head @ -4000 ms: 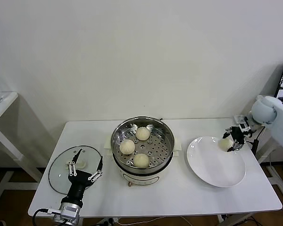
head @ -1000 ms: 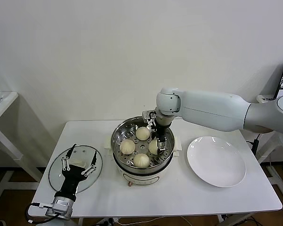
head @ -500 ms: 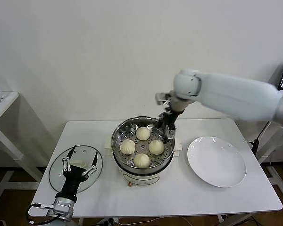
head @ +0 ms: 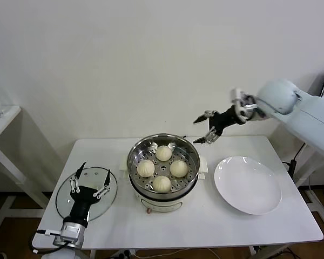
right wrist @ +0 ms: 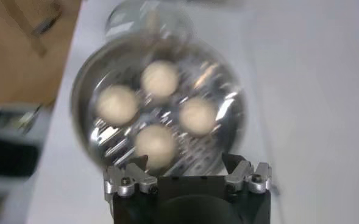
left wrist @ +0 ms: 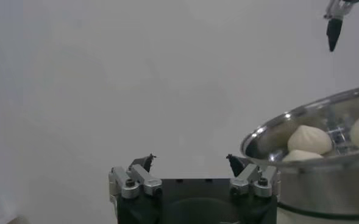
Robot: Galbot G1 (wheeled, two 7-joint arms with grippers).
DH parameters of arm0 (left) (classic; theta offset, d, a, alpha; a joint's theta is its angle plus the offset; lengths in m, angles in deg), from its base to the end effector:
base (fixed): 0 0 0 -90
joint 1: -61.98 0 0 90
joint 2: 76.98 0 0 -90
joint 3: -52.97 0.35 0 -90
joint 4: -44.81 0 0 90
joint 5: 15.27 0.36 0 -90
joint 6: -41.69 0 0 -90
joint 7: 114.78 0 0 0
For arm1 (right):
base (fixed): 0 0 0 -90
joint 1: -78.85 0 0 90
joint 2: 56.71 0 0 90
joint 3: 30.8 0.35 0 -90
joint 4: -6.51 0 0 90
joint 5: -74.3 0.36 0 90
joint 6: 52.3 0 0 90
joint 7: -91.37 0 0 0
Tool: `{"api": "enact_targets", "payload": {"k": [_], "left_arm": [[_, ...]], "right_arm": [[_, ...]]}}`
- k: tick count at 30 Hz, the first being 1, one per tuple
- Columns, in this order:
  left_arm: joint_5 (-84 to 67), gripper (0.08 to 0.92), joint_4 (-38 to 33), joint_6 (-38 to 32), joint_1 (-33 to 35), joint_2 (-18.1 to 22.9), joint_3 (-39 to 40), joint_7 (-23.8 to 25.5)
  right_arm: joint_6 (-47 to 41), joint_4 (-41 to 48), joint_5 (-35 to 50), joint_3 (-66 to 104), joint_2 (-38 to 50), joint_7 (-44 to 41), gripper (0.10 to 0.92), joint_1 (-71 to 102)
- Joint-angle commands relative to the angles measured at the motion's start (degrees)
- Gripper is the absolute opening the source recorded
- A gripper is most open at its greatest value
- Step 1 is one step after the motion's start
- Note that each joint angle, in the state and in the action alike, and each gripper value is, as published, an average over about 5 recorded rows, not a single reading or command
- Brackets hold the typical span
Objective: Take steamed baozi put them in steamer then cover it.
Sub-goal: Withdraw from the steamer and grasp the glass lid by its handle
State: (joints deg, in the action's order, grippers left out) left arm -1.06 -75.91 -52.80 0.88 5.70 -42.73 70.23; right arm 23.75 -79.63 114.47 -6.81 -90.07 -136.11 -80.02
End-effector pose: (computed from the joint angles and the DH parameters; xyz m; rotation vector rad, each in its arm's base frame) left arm 0.1919 0.0516 -0.2896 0.1131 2.9806 0.6263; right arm 0.5003 -0.1321 -0.0368 1.5243 -2.2831 0.8787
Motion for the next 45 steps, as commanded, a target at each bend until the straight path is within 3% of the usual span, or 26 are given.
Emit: {"api": "enact_targets", "payload": {"k": [1, 10, 20, 25, 33, 38, 45], "left_arm": [[-0.61, 0.823, -0.62, 3.25, -1.66, -0.1, -0.22, -0.49], [-0.37, 0.823, 1.62, 1.25, -3.75, 0.56, 0.3, -0.91], [2.0, 0.823, 4.44, -1.17, -3.32, 0.38, -0.21, -3.22], [11.89, 0.823, 7.26, -5.12, -2.0, 0.08, -0.46, -4.9], [47.87, 0.823, 16.03, -16.48, 1.03, -1.55, -4.74, -17.5], [64.12, 0.823, 20.68, -17.41, 1.17, -2.33, -8.61, -24.33], [76.16, 0.823, 28.45, -15.85, -1.68, -3.07, -11.81, -28.12]], "right_arm": [[15.89, -12.31, 5.83, 62.19, 4.12, 30.88, 0.823, 60.73], [23.54, -23.59, -1.37, 80.59, -16.17, 43.56, 0.823, 86.23], [35.0, -27.09, -7.96, 78.32, -33.32, 49.01, 0.823, 96.16], [37.66, -27.03, -10.24, 75.85, -38.12, 49.21, 0.823, 99.04], [38.34, -25.25, -12.04, 74.08, -40.05, 49.7, 0.823, 97.94], [38.41, -23.78, -12.58, 73.24, -40.35, 49.73, 0.823, 97.14], [38.48, -22.63, -13.11, 72.28, -40.95, 49.7, 0.823, 96.14]]}}
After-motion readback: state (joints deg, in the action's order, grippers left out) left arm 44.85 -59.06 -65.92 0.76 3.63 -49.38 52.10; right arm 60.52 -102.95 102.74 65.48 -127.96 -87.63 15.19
